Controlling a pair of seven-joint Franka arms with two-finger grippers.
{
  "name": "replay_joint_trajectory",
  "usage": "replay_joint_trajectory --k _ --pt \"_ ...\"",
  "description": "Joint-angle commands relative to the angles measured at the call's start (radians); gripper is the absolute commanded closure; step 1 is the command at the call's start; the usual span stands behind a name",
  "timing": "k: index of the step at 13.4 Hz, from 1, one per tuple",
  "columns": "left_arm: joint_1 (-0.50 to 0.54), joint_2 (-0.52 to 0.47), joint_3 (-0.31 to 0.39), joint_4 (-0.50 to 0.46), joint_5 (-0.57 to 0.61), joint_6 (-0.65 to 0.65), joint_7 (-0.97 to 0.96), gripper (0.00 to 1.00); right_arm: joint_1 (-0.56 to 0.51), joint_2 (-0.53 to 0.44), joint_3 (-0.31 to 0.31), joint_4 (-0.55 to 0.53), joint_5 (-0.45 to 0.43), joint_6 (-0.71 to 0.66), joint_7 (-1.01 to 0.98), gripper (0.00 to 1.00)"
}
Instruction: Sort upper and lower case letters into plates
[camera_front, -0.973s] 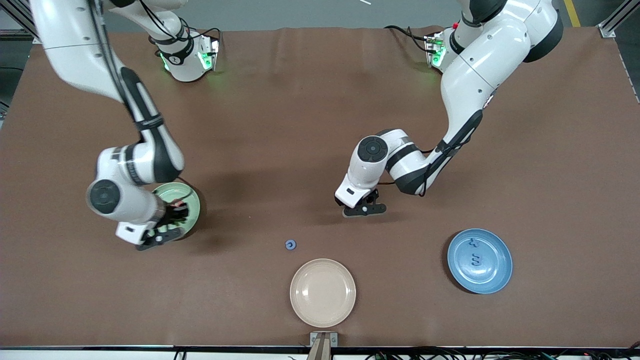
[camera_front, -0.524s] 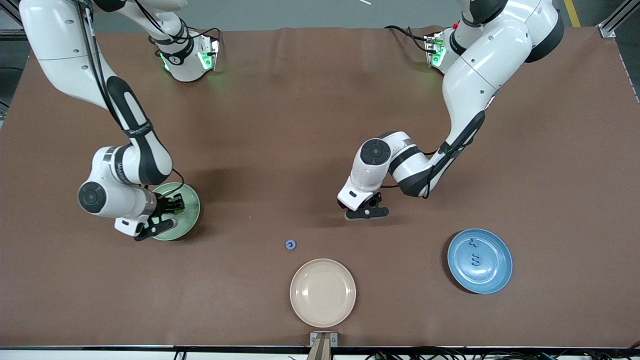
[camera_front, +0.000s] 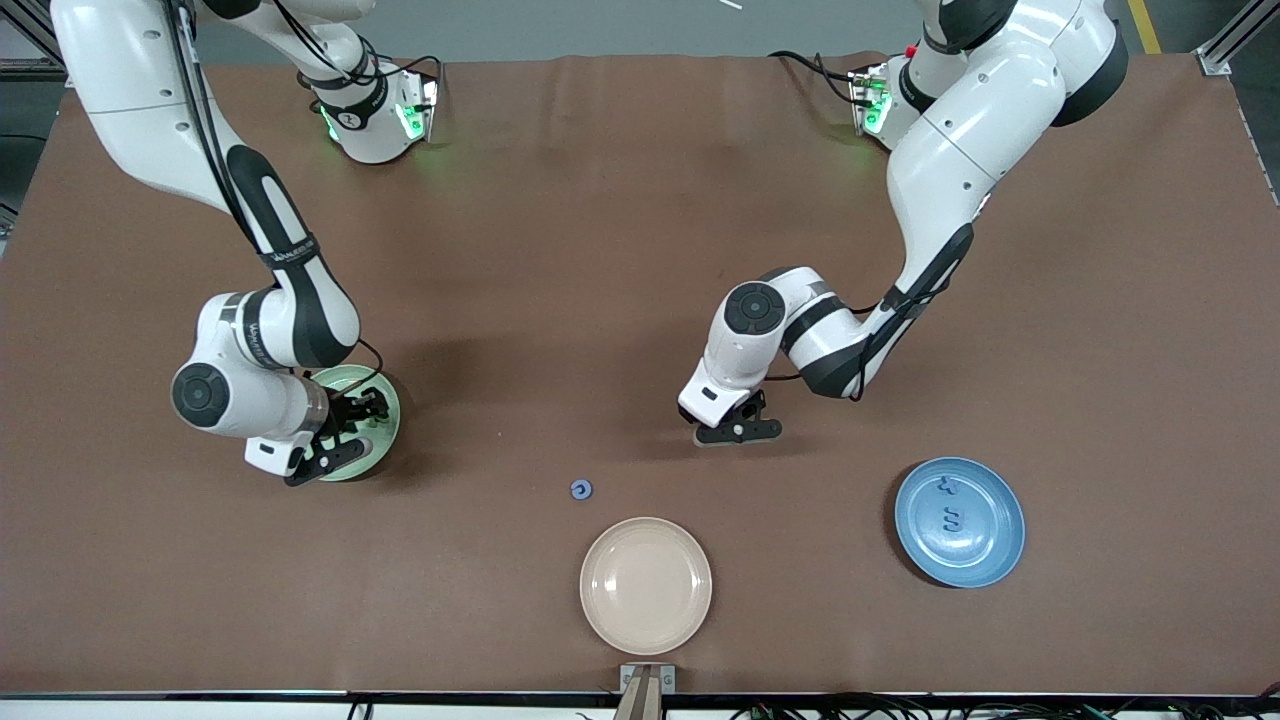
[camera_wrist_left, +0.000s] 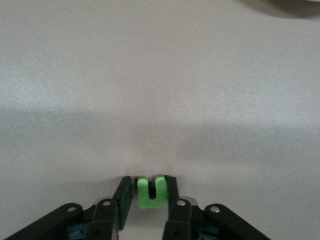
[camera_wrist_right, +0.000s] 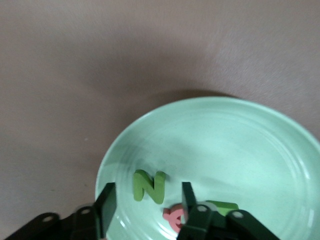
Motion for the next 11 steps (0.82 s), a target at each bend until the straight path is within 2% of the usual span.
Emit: replay_joint_trajectory --k 1,2,4,9,11 --pt "0.0 0.008 0.007 0.026 0.021 0.003 0.004 0.98 0.068 -0.023 0.002 0.1 0.01 -0.119 0.259 0.0" --pt "0.017 -0.013 0.007 0.027 0.024 -0.004 0.016 1.0 0.127 -0.018 0.001 0.13 0.008 -0.117 0.479 0.0" --pt "0.084 -0.064 0.007 0.024 0.026 -0.032 0.076 1.0 0.224 0.037 0.001 0.231 -0.006 -0.114 0.749 0.0" --pt "0.296 -0.119 -0.01 0.015 0.024 -0.151 0.424 1.0 0.319 0.173 -0.001 0.393 -0.003 -0.105 1.073 0.0" --pt "0.38 -0.13 -0.012 0.002 0.024 -0.185 0.575 1.0 0.368 0.239 -0.001 0.472 -0.007 -0.069 1.136 0.0"
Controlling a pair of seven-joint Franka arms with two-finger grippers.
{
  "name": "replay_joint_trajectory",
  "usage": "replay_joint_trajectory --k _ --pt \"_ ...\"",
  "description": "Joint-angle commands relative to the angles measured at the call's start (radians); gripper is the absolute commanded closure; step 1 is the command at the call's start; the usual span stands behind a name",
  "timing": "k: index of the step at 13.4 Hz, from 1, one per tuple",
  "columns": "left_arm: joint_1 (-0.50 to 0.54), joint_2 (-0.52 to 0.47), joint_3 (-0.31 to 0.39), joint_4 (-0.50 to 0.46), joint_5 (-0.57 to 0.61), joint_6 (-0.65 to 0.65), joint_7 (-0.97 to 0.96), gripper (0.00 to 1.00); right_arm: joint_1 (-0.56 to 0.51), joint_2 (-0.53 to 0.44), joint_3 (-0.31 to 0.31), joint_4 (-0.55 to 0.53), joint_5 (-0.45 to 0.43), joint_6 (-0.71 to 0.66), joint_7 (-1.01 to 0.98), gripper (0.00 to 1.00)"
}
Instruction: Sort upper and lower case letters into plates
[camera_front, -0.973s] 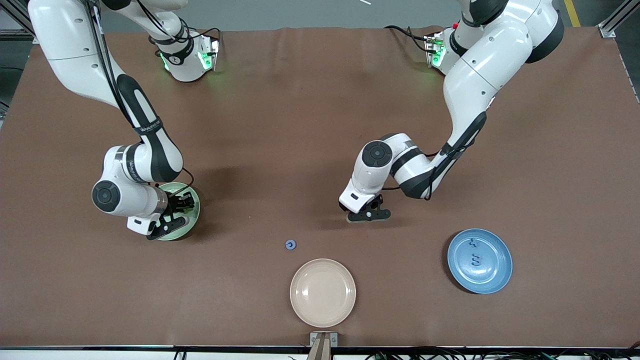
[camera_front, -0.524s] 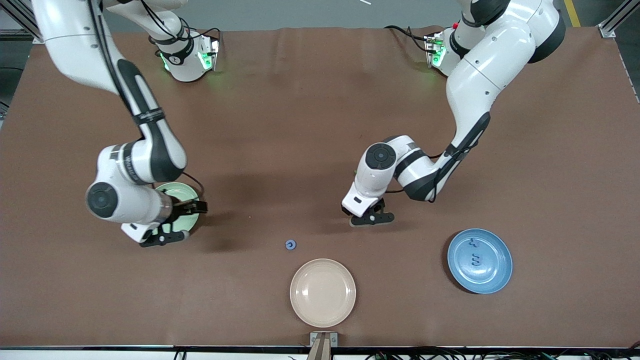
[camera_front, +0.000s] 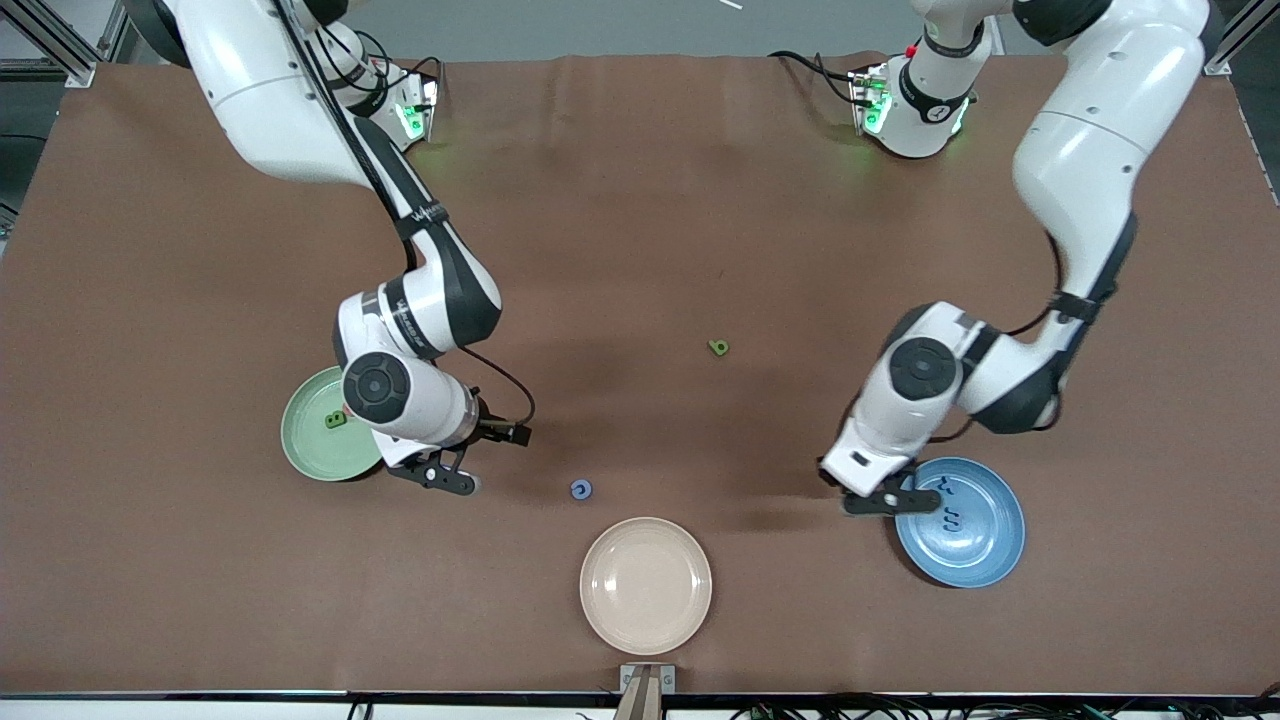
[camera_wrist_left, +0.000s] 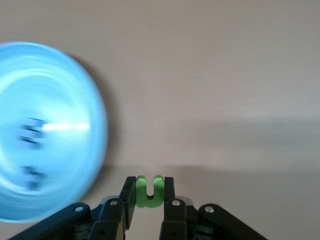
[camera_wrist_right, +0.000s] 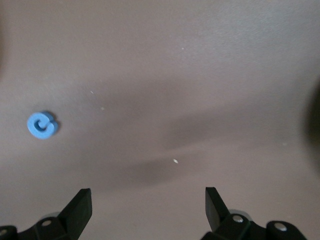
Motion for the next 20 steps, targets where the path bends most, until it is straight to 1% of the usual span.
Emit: replay_joint_trajectory --k 1,2,3,4,5,6,7,8,9,11,12,14,15,16,17,18,20 --pt "0.101 -0.03 -0.012 -0.049 0.02 -0.034 0.18 1.0 0.067 0.108 -0.009 0.136 -0.008 0.062 0.08 0.0" --pt "0.136 -0.024 -0.013 -0.055 0.019 -0.034 0.256 1.0 0.091 0.144 -0.012 0.178 -0.008 0.098 0.078 0.0" --pt "0.156 -0.017 -0.013 -0.059 0.019 -0.031 0.307 0.99 0.099 0.184 -0.014 0.234 -0.011 0.103 0.078 0.0" --pt "0.172 -0.017 -0.013 -0.069 0.019 -0.031 0.321 0.95 0.12 0.217 -0.021 0.282 -0.017 0.098 0.078 0.0" --pt "0.175 -0.017 -0.013 -0.075 0.019 -0.031 0.323 0.74 0.139 0.238 -0.04 0.31 -0.04 0.097 0.078 0.0" --pt "0.176 -0.017 -0.013 -0.075 0.016 -0.031 0.319 0.32 0.154 0.254 -0.053 0.319 -0.057 0.103 0.08 0.0" --pt "0.176 -0.02 -0.015 -0.077 0.003 -0.031 0.306 0.08 0.171 0.269 -0.075 0.333 -0.07 0.109 0.08 0.0" --pt "0.175 -0.03 -0.027 -0.089 -0.001 -0.034 0.302 0.0 0.194 0.287 -0.101 0.353 -0.083 0.12 0.078 0.0" --pt "0.179 -0.043 -0.067 -0.112 -0.001 -0.035 0.261 0.0 0.209 0.306 -0.122 0.365 -0.105 0.15 0.072 0.0" --pt "0.178 -0.103 -0.131 -0.179 -0.001 -0.037 0.063 0.0 0.211 0.335 -0.123 0.365 -0.155 0.237 0.049 0.0" --pt "0.178 -0.119 -0.168 -0.206 -0.001 -0.054 -0.023 0.0 0.211 0.347 -0.121 0.365 -0.166 0.259 0.034 0.01" --pt "0.18 -0.122 -0.272 -0.239 -0.001 -0.138 -0.231 0.0 0.211 0.353 -0.119 0.361 -0.165 0.272 0.031 0.05" --pt "0.172 -0.12 -0.307 -0.264 -0.001 -0.158 -0.34 0.01 0.213 0.353 -0.118 0.359 -0.165 0.272 0.032 0.1" --pt "0.17 -0.119 -0.343 -0.298 0.0 -0.157 -0.429 0.02 0.216 0.353 -0.116 0.358 -0.163 0.272 0.034 0.16" --pt "0.17 -0.114 -0.373 -0.324 0.0 -0.151 -0.497 0.03 0.217 0.353 -0.116 0.358 -0.162 0.272 0.037 0.2" --pt "0.157 -0.113 -0.389 -0.348 0.0 -0.134 -0.58 0.04 0.217 0.352 -0.115 0.356 -0.16 0.268 0.038 0.2" --pt "0.086 -0.106 -0.389 -0.373 0.015 -0.086 -0.796 0.06 0.219 0.349 -0.113 0.353 -0.156 0.262 0.038 0.26"
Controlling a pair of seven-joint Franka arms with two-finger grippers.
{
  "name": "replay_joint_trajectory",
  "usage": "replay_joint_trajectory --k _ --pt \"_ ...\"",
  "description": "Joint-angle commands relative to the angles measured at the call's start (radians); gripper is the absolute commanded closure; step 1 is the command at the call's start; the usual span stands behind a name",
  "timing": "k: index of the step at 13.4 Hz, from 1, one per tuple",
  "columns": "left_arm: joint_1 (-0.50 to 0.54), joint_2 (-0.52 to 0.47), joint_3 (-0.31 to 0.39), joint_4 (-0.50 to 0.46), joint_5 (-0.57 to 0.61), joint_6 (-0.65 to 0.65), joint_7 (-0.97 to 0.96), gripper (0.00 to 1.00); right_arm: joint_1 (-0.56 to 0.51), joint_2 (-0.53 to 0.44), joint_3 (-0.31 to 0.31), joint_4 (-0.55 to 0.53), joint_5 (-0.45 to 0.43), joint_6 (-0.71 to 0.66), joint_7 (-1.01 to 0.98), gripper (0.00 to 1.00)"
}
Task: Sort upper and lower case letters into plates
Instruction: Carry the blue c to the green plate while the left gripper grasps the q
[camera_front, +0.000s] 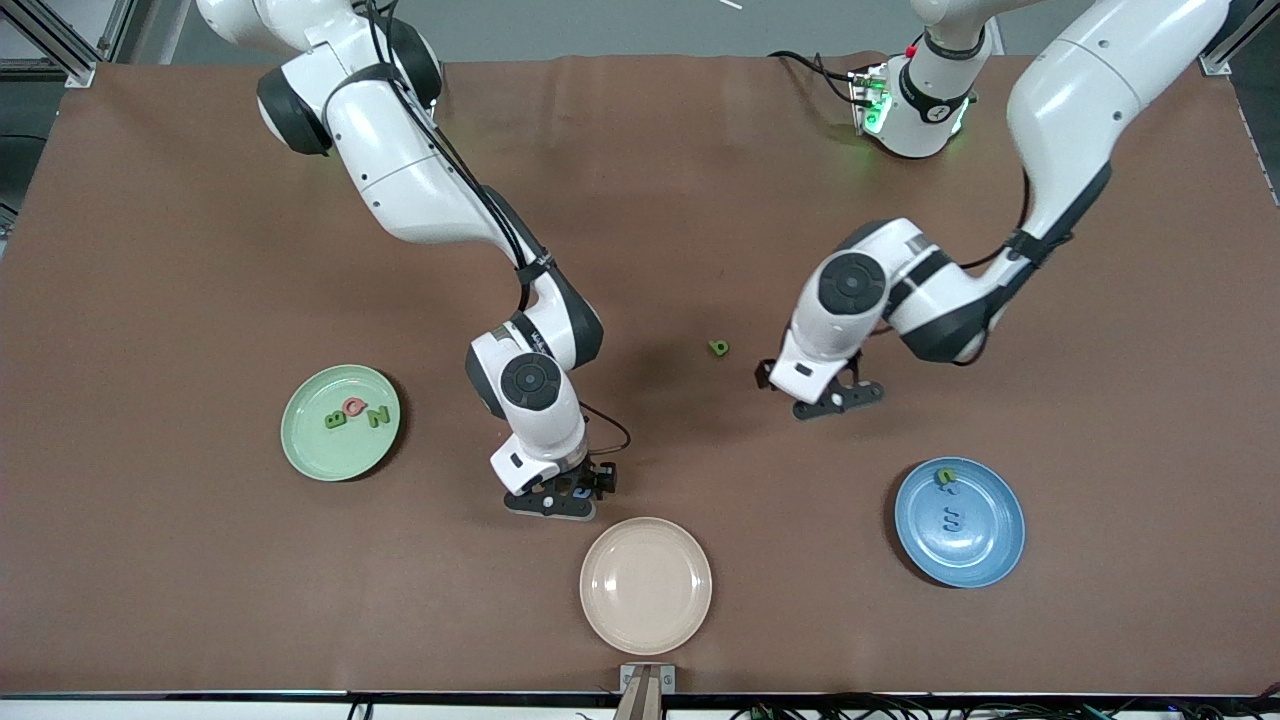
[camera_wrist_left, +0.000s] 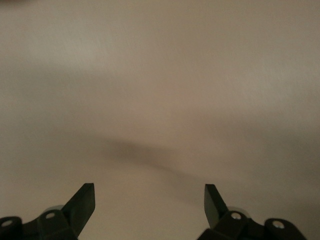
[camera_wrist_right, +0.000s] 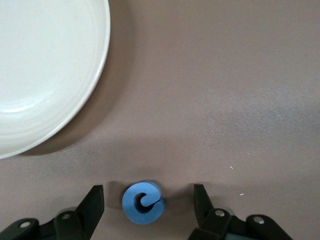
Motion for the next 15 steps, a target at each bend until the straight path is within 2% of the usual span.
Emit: replay_joint_trajectory --k 1,3,5,7,9,10,12,13,15 --pt "-0.07 0.007 0.0 -0.037 0.026 0.049 -0.247 0.08 0.009 0.003 -0.006 0.014 -0.009 -0.012 0.004 0.32" --pt "-0.107 0.038 0.003 -0.037 0.082 0.075 -0.386 0.1 0.014 0.003 -0.006 0.014 -0.012 -0.012 0.0 0.49" --pt "-0.141 0.064 0.009 -0.037 0.141 0.088 -0.507 0.14 0.014 0.0 -0.004 0.003 -0.012 -0.012 -0.003 0.7" --pt "-0.175 0.078 0.041 -0.031 0.155 0.106 -0.59 0.15 0.012 -0.009 -0.004 -0.008 -0.011 -0.015 -0.002 0.98" --pt "-0.196 0.081 0.07 -0.032 0.156 0.149 -0.612 0.16 -0.005 -0.044 -0.004 -0.02 -0.008 -0.061 -0.014 1.0" --pt "-0.216 0.081 0.084 -0.029 0.156 0.161 -0.629 0.18 -0.021 -0.07 -0.003 -0.019 0.0 -0.128 -0.056 1.0" --pt "-0.271 0.083 0.138 -0.028 0.155 0.184 -0.649 0.23 -0.098 -0.142 0.013 -0.025 0.029 -0.278 -0.24 1.0" --pt "-0.285 0.084 0.144 -0.029 0.155 0.184 -0.649 0.26 -0.132 -0.187 0.014 -0.058 0.047 -0.343 -0.314 1.0" --pt "-0.287 0.092 0.153 -0.028 0.155 0.186 -0.649 0.31 -0.195 -0.3 0.014 -0.203 0.054 -0.339 -0.434 1.0"
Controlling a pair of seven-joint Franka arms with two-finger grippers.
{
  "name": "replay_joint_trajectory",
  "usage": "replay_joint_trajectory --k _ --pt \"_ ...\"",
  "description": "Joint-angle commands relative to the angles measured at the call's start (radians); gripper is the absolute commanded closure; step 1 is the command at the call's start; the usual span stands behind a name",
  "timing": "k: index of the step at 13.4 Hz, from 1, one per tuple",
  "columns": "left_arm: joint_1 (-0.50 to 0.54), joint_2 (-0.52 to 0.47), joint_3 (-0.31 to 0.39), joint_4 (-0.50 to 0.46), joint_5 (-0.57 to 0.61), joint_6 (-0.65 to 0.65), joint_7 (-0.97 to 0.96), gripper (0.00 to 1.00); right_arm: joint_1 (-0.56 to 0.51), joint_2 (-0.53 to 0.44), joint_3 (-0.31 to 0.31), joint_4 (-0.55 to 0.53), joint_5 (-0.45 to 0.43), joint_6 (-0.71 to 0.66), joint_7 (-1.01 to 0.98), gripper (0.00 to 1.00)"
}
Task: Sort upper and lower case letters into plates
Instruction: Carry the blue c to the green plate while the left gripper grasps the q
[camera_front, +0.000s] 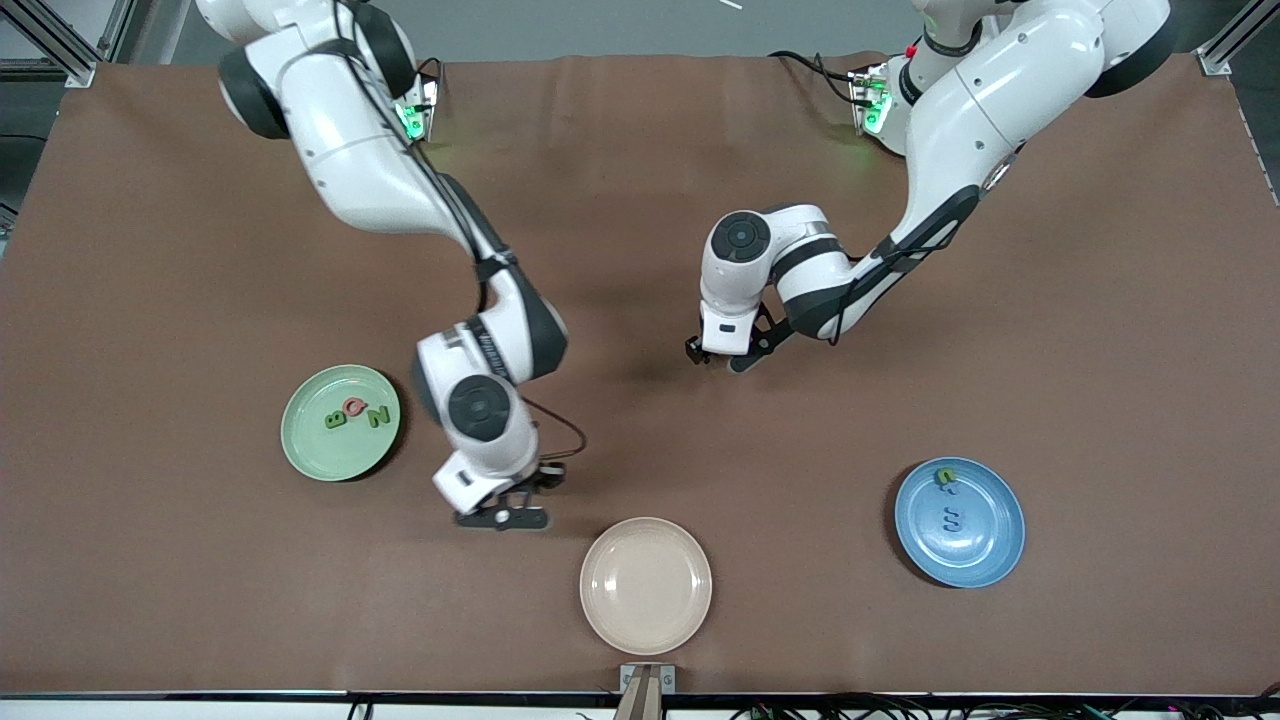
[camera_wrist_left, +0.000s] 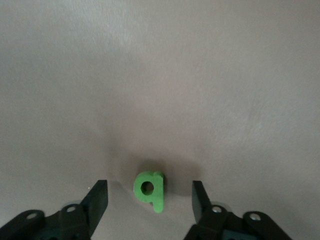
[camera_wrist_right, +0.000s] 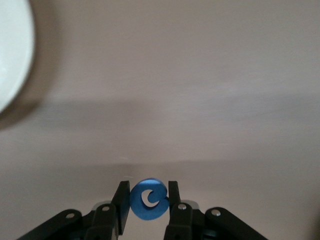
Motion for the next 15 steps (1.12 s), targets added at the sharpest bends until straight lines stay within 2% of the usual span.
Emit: replay_joint_trajectory --k 1,3,5,7,8,11,15 --pt "-0.012 0.009 0.013 0.008 0.02 0.01 -0.023 0.33 -0.091 -0.193 0.024 -0.273 0.021 0.034 -0.17 1.0" --pt "-0.011 0.009 0.013 0.008 0.02 0.01 -0.022 0.48 -0.173 -0.296 0.026 -0.465 0.021 0.152 -0.325 1.0" --pt "-0.013 0.014 0.015 0.01 0.02 0.01 -0.019 0.64 -0.236 -0.352 0.026 -0.606 0.023 0.25 -0.449 1.0" --pt "-0.013 0.017 0.015 0.014 0.02 0.01 -0.008 0.92 -0.3 -0.363 0.027 -0.667 0.023 0.283 -0.552 1.0" --pt "-0.013 0.014 0.015 0.02 0.021 0.01 -0.003 1.0 -0.319 -0.367 0.027 -0.693 0.023 0.292 -0.577 1.0" --pt "-0.008 0.005 0.015 0.072 0.021 0.004 0.029 1.0 -0.351 -0.39 0.027 -0.796 0.023 0.37 -0.619 1.0" --pt "0.056 -0.017 0.015 0.166 0.02 -0.038 0.18 1.0 -0.359 -0.392 0.029 -0.839 0.039 0.386 -0.619 0.98"
